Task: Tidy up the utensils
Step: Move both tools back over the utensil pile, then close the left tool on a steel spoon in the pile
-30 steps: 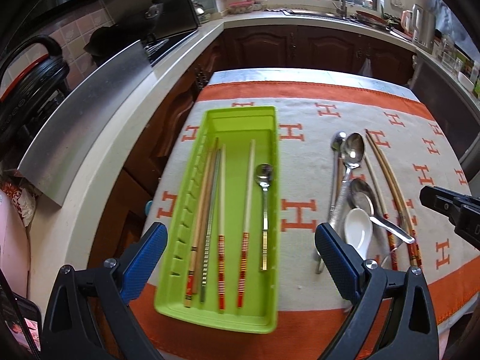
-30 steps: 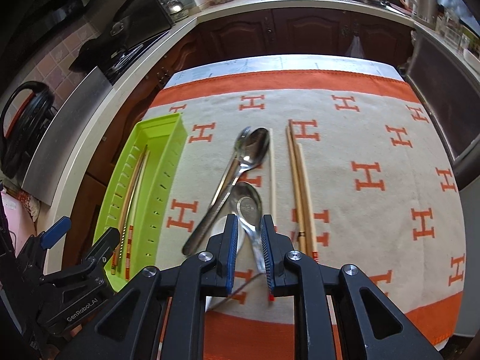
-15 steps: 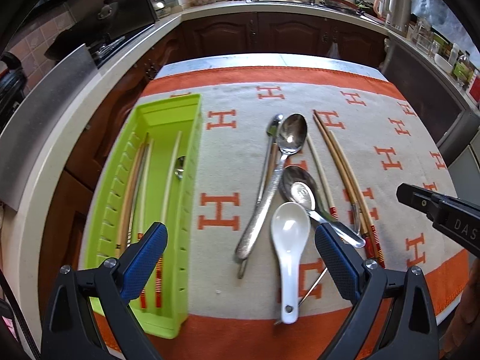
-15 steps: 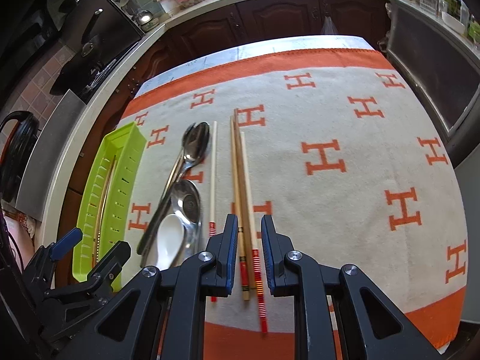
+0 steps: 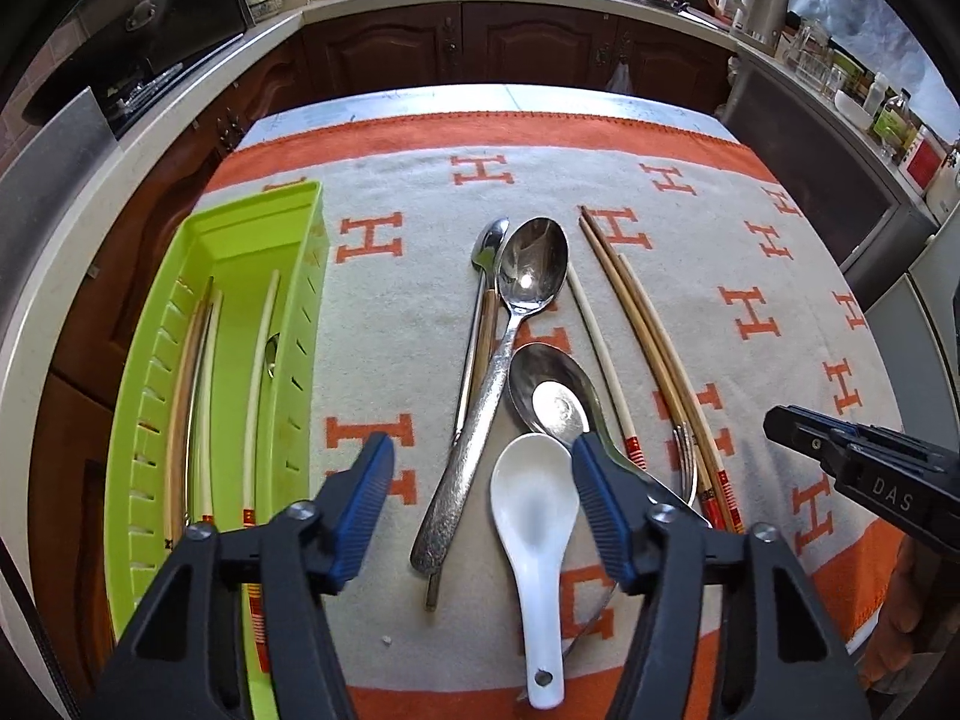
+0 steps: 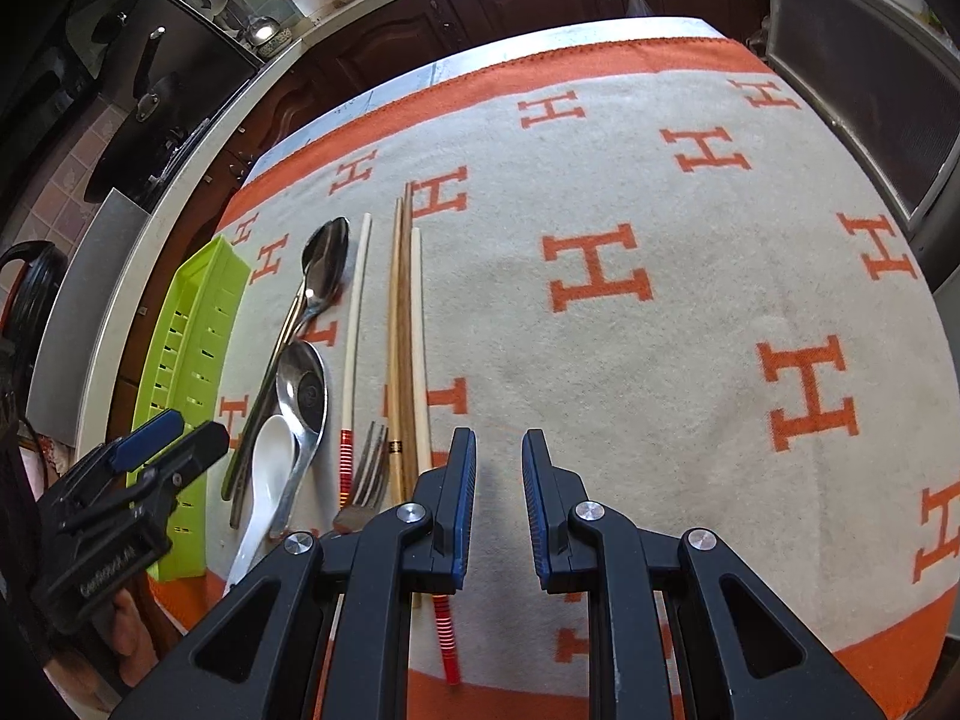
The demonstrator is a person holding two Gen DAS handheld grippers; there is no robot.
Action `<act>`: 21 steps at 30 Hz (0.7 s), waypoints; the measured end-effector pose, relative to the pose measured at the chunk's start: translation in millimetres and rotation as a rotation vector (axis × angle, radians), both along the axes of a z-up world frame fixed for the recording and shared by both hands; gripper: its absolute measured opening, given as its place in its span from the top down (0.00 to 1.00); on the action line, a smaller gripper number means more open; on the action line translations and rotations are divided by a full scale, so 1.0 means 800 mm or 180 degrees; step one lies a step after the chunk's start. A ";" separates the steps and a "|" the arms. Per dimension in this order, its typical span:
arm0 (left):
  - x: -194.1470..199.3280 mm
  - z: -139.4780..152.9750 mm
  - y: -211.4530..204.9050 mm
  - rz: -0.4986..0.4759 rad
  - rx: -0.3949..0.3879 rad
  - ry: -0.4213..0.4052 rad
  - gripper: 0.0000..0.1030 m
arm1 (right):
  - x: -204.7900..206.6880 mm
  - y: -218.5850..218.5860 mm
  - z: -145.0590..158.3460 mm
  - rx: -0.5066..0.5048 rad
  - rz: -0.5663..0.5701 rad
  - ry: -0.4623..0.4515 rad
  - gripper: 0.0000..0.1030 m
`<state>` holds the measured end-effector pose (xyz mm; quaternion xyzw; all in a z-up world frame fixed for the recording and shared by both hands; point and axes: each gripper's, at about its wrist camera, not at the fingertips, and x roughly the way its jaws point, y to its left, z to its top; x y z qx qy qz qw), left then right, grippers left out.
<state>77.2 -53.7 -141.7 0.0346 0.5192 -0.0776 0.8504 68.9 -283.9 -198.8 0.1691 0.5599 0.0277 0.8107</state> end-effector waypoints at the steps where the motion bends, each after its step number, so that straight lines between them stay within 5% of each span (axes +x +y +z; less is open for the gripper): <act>1: 0.005 -0.003 -0.001 -0.0020 0.0009 0.0027 0.53 | 0.001 -0.001 -0.002 0.0006 0.0001 0.0007 0.84; 4: 0.016 -0.012 -0.006 -0.0110 0.0052 0.0090 0.65 | 0.004 -0.005 -0.010 0.0026 0.0000 0.0026 0.84; 9: 0.033 -0.033 -0.017 -0.0240 0.0163 0.0237 0.73 | 0.008 -0.009 -0.017 0.0056 0.0004 0.0034 0.84; 21: 0.061 -0.053 -0.007 -0.0157 0.0266 0.0403 0.76 | 0.016 -0.008 -0.020 0.0079 0.0038 -0.0025 0.84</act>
